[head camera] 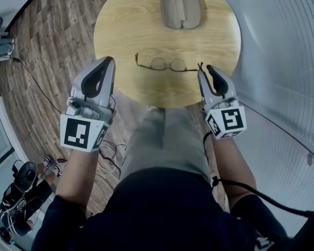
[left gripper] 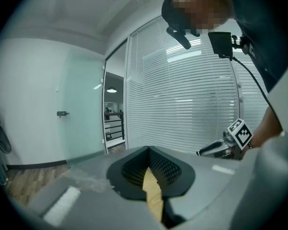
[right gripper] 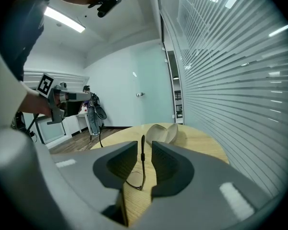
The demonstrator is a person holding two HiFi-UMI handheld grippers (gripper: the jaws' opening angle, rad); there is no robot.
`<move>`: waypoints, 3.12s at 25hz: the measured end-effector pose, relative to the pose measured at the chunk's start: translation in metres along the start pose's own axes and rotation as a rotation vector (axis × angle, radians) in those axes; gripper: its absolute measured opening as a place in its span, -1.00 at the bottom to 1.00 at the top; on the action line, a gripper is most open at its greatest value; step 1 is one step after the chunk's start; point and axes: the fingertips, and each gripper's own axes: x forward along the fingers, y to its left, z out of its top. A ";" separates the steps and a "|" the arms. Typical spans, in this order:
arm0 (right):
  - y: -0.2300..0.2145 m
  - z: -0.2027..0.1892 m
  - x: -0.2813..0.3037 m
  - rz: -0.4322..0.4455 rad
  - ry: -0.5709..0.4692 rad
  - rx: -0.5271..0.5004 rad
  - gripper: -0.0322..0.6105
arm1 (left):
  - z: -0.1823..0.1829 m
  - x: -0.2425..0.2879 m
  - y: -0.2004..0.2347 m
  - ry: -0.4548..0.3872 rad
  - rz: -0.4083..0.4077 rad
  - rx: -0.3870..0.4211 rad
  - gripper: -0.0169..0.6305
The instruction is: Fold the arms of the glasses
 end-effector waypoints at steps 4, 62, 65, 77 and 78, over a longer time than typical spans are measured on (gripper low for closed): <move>0.001 0.001 0.001 0.014 -0.002 0.002 -0.59 | -0.002 -0.001 -0.001 0.012 0.012 -0.001 -0.94; 0.038 0.021 0.042 0.101 0.024 -0.030 -0.79 | -0.010 -0.027 0.033 0.029 0.101 -0.044 -0.94; 0.041 0.021 0.046 0.110 0.025 -0.034 -0.79 | -0.014 -0.027 0.037 0.045 0.105 -0.049 -0.94; 0.060 0.018 0.059 0.140 0.043 -0.042 -0.79 | -0.019 -0.034 0.052 0.042 0.121 -0.065 -0.94; 0.061 0.018 0.061 0.142 0.045 -0.045 -0.79 | -0.019 -0.035 0.053 0.037 0.120 -0.068 -0.94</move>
